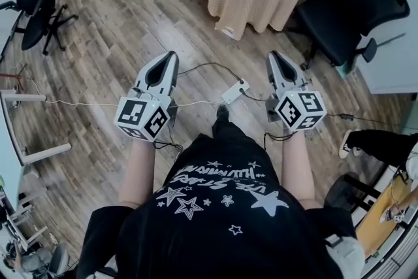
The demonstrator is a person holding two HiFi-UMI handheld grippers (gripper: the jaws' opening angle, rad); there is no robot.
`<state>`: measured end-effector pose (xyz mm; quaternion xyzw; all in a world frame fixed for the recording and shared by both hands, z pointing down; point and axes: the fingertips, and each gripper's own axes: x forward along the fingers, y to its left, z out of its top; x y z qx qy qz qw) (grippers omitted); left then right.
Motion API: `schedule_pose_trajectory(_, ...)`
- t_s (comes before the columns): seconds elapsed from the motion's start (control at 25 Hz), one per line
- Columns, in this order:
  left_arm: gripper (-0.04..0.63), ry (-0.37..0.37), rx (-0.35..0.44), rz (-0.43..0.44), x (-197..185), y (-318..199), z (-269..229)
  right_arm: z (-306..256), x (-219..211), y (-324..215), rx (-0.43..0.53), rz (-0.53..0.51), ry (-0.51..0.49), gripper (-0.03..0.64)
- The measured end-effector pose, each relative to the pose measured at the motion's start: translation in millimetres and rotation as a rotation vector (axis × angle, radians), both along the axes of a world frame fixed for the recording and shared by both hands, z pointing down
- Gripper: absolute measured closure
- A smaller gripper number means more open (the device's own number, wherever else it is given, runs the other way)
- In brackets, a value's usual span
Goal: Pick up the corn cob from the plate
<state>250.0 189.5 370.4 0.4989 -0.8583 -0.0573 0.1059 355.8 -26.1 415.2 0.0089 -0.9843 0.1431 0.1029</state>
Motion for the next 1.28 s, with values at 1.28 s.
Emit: schedule_pose_trajectory(1.28,0.589,-0.043,-0.037,0.098,-264,-88,2,-1,-248,-86,-0.027,0.107,-0.016,0.571)
